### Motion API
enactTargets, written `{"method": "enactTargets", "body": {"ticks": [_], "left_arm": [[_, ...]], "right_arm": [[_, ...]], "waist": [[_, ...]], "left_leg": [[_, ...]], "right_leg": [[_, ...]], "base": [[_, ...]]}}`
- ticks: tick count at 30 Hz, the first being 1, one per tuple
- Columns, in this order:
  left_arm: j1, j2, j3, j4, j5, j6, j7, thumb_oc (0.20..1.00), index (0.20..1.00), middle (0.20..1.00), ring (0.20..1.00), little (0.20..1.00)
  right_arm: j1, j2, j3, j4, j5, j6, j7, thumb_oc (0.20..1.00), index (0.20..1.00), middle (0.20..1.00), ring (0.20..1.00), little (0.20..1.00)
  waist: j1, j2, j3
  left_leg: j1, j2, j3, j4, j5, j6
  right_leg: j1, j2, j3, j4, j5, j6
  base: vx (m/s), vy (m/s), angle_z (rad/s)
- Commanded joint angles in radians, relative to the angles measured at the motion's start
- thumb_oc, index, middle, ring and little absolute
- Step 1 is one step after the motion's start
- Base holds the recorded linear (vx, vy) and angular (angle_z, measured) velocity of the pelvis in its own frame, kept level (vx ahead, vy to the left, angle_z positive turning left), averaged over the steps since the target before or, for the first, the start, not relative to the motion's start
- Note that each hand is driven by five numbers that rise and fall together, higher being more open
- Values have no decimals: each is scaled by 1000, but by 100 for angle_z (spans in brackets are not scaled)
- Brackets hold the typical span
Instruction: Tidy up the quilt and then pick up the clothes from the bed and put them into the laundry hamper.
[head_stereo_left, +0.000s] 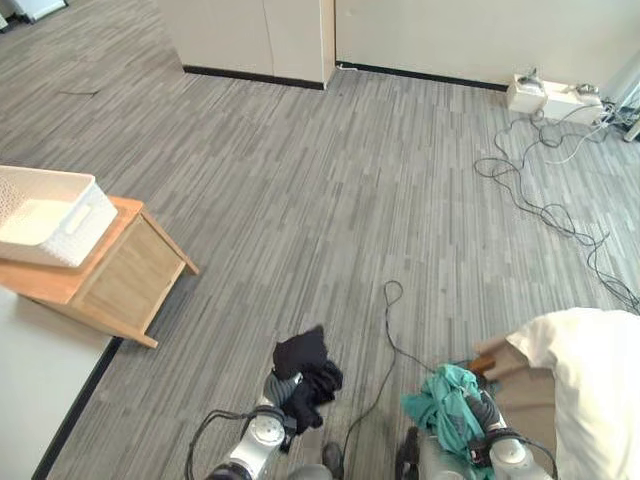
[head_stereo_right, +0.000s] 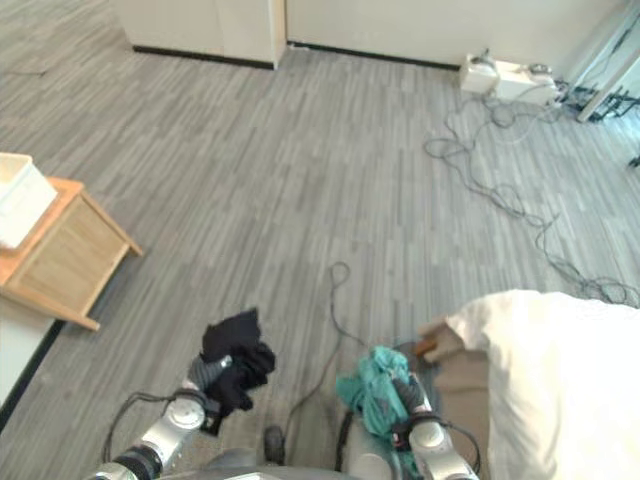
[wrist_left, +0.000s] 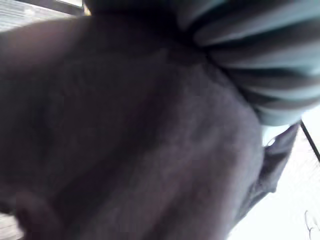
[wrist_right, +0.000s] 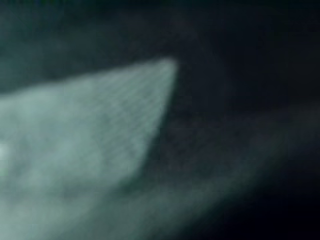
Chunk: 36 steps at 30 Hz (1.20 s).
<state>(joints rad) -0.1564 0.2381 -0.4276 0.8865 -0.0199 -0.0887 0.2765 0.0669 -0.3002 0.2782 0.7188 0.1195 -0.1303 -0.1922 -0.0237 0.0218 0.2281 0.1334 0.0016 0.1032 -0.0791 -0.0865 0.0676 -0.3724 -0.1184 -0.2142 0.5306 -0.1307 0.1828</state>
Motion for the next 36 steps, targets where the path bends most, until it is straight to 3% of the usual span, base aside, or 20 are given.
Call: {"method": "enactTargets", "body": {"ticks": [1, 5, 6, 7, 9, 10, 11, 12, 15, 18, 19, 20, 22, 25, 26, 27, 29, 31, 33, 36], "left_arm": [[-70, -13, -18, -45, 57, -74, 11, 200, 200, 200, 200, 200], [-49, -6, -5, -38, 71, -86, 5, 200, 200, 200, 200, 200], [-19, -19, 15, -16, 50, -88, 4, 200, 200, 200, 200, 200], [-19, -18, 15, -16, 50, -89, 4, 200, 200, 200, 200, 200], [-5, -31, 32, -10, 4, -86, -1, 200, 200, 200, 200, 200], [-22, -27, 32, -34, -26, -81, -7, 200, 200, 200, 200, 200], [-23, -27, 32, -34, -26, -81, -7, 200, 200, 200, 200, 200], [-22, -22, 31, -49, -28, -83, -1, 200, 200, 200, 200, 200], [-1, -17, 34, -77, -15, -81, -3, 200, 200, 200, 200, 200], [42, -12, 55, -111, -13, -81, -7, 200, 200, 200, 200, 200], [55, -14, 62, -108, -11, -77, -7, 200, 200, 200, 200, 200], [58, -24, 67, -95, -4, -65, -3, 200, 200, 200, 200, 200], [59, -24, 68, -90, -5, -54, -3, 200, 200, 200, 200, 200], [87, -25, 81, -57, -37, -50, -12, 200, 200, 200, 200, 200], [88, -21, 81, -36, -35, -41, -20, 200, 200, 200, 200, 200], [87, -21, 81, -36, -35, -41, -20, 200, 200, 200, 200, 200], [66, 9, 80, -41, -11, -33, -5, 200, 200, 200, 200, 200], [54, 27, 65, -51, 12, -28, 8, 200, 200, 200, 200, 200], [58, 34, 56, -83, 26, -36, 1, 200, 200, 200, 200, 200], [64, 47, 63, -99, 45, -41, -3, 200, 200, 200, 200, 200]], "right_arm": [[-11, -56, -50, -57, 4, -23, -7, 200, 200, 200, 200, 200], [29, -60, -66, -84, -23, -6, 7, 200, 200, 200, 200, 200], [29, -68, -56, -79, -40, -5, 22, 200, 200, 200, 200, 200], [28, -68, -56, -79, -40, -5, 22, 200, 200, 200, 200, 200], [17, -82, -47, -77, -31, -16, 28, 200, 200, 200, 200, 200], [-25, -116, -39, -89, -20, -24, 19, 200, 200, 200, 200, 200], [-26, -115, -39, -89, -20, -24, 19, 200, 200, 200, 200, 200], [-53, -129, -23, -82, -16, -19, 18, 200, 200, 200, 200, 200], [-64, -128, -10, -81, -19, -13, 27, 200, 200, 200, 200, 200], [-76, -115, 9, -82, -6, -22, 38, 200, 200, 200, 200, 200], [-81, -109, 12, -75, -2, -27, 35, 200, 200, 200, 200, 200], [-84, -85, 3, -59, 16, -33, 22, 200, 200, 200, 200, 200], [-85, -74, 2, -46, 19, -32, 18, 200, 200, 200, 200, 200], [-56, -24, 3, -8, 23, -22, 27, 200, 200, 200, 200, 200], [-48, -17, 3, -11, 12, -20, 30, 200, 200, 200, 200, 200], [-48, -16, 3, -12, 12, -20, 30, 200, 200, 200, 200, 200], [-48, -17, -1, -47, 13, -25, 32, 200, 200, 200, 200, 200], [-32, -28, -9, -76, 16, -31, 29, 200, 200, 200, 200, 200], [-9, -35, -25, -101, 21, -32, 31, 200, 200, 200, 200, 200], [-4, -41, -39, -119, 19, -28, 31, 200, 200, 200, 200, 200]], "waist": [[-38, 24, 15], [-37, 19, -7], [-36, 28, -21], [-38, 26, -23], [-23, 21, -11], [30, -17, 48], [27, -18, 46], [71, -39, 63], [111, -51, 43], [160, -35, 9], [172, -26, -4], [180, -18, -17], [187, -21, -22], [208, -60, -49], [206, -73, -43], [206, -77, -42], [149, -22, -25], [95, -2, -13], [59, 0, -4], [31, -9, -8]], "left_leg": [[34, 17, -35, -8, -42, -108], [161, 53, -60, -8, -108, -137], [190, 91, -58, 118, -36, -176], [186, 89, -61, 118, -35, -175], [38, 141, -51, 492, 140, -195], [-177, 156, -39, 859, 192, -166], [-183, 154, -42, 861, 194, -165], [-282, 139, -9, 907, 132, -155], [-372, 98, 65, 795, 83, -152], [-381, 53, 181, 431, 80, -113], [-384, 53, 253, 289, 118, -119], [-383, 86, 406, 109, 150, -137], [-371, 82, 438, 59, 167, -126], [-293, -9, 378, 57, 139, -35], [-234, -38, 362, 55, 100, 0], [-234, -45, 363, 52, 98, 5], [-94, -26, 268, -2, 71, 22], [-46, -14, 196, -8, 45, 3], [-13, -13, 135, -8, 27, -29], [44, 15, 69, -8, -31, -84]], "right_leg": [[130, -75, 49, -586, 203, 7], [109, -144, 38, -610, 257, 38], [155, -118, 12, -565, 276, 21], [153, -121, 11, -565, 277, 21], [214, -81, 8, -558, 252, -36], [310, -65, -38, -577, 219, -99], [308, -67, -40, -577, 220, -99], [382, -49, -43, -609, 181, -111], [435, -43, -52, -618, 128, -98], [511, 9, -58, -618, 57, -83], [543, 35, -75, -618, 25, -75], [620, 65, -124, -618, -26, -61], [658, 73, -148, -614, -32, -48], [652, 21, -169, -371, 64, 27], [596, -21, -174, -128, 210, 79], [585, -32, -172, -106, 200, 79], [397, -37, -101, 156, 225, 71], [297, -39, -126, 127, 177, 32], [262, -86, -138, -51, 161, 10], [254, -152, -106, -492, 203, 5]], "base": [[654, -279, 136], [730, -309, 89], [758, -348, 46], [676, -391, 30], [435, -524, 44], [360, -570, 24], [584, -581, -4], [567, -254, -49], [568, -149, -59], [606, 16, -29], [957, 37, -5], [772, 32, 0], [688, 42, 0], [853, 99, 67], [647, 108, 183], [695, 120, 167], [724, 79, 164], [733, -130, 183], [663, -263, 210], [687, -395, 193]]}}
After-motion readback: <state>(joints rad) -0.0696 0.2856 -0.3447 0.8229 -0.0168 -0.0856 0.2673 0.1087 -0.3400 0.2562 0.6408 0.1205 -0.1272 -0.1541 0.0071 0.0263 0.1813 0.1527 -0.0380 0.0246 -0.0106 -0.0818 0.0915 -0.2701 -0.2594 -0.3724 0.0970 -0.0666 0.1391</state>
